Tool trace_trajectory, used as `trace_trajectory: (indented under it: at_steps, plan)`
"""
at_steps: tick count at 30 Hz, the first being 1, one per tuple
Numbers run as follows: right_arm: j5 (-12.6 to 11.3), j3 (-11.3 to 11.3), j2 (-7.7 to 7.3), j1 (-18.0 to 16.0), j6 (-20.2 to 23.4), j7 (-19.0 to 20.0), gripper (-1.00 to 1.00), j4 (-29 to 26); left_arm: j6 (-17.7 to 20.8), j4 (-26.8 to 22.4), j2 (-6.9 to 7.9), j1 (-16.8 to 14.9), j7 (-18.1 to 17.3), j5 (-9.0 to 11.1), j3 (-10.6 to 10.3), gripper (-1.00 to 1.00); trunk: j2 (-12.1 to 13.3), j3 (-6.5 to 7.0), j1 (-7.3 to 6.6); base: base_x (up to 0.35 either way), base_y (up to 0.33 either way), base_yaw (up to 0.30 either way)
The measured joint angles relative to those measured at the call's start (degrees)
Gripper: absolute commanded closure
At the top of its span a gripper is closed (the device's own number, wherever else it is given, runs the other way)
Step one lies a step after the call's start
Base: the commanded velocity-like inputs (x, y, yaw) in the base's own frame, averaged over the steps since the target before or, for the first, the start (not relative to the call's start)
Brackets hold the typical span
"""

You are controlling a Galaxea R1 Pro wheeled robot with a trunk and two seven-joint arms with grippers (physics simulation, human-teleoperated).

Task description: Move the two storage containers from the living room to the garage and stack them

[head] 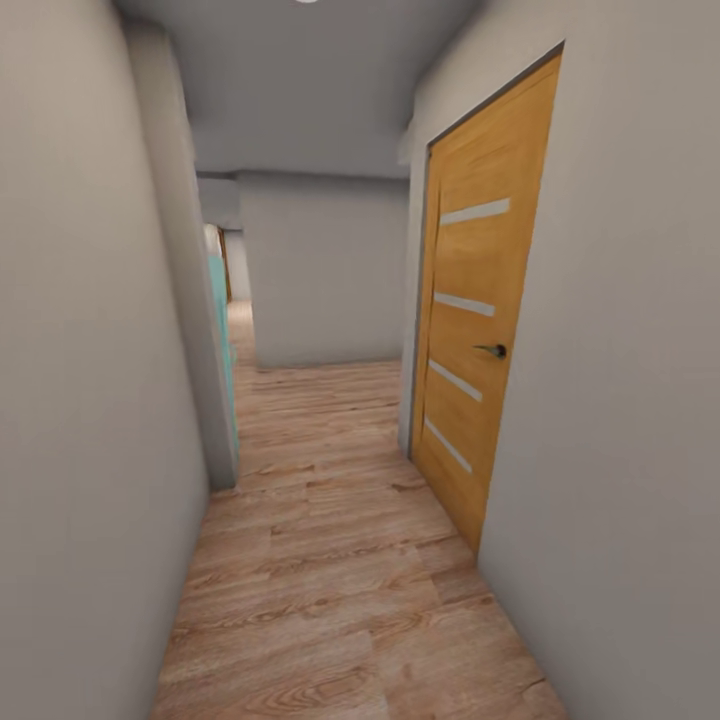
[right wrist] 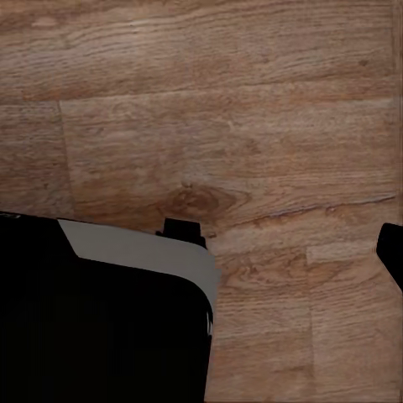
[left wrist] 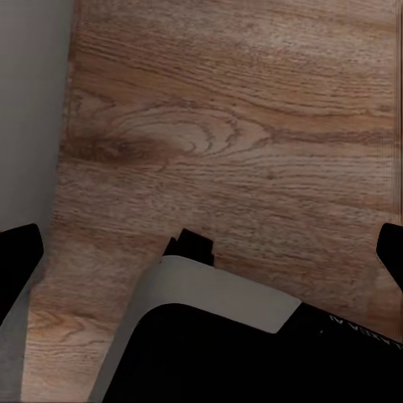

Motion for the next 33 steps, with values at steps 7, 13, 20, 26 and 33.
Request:
trace_trajectory:
  at_steps: [7, 13, 20, 26, 33]
  plan:
    - [0.0, 0.1, 0.0, 0.0, -0.1, -0.3, -1.0, 0.0, 0.3, 0.0, 0.0, 0.0, 0.0, 0.1, 0.0, -1.0, 0.0, 0.0, 0.0, 0.319, -0.119, 0.002]
    - [0.2, 0.2, 0.0, 0.0, 0.1, 0.1, -1.0, 0.0, 0.5, 0.0, 0.0, 0.0, 0.0, 0.1, 0.0, -1.0, 0.0, 0.0, 0.0, 0.319, -0.149, 0.0]
    - [-0.1, 0.2, 0.02, 0.0, 0.4, -0.3, -1.0, 0.0, 0.5, 0.0, 0.0, 0.0, 0.0, 0.1, 0.1, -1.0, 0.0, 0.0, 0.0, 0.319, -0.151, 0.0]
    - [-0.2, 0.3, 0.05, 0.0, 0.4, -0.5, -1.0, 0.0, 0.5, 0.0, 0.0, 0.0, 0.0, 0.1, 0.1, -1.0, 0.0, 0.0, 0.0, 0.319, -0.151, 0.0]
    - [-0.3, -0.1, 0.15, 0.0, 0.5, -0.5, -1.0, 0.0, 0.3, 0.0, 0.0, 0.0, 0.0, 0.1, 0.0, -1.0, 0.0, 0.0, 0.0, 0.319, -0.151, 0.0]
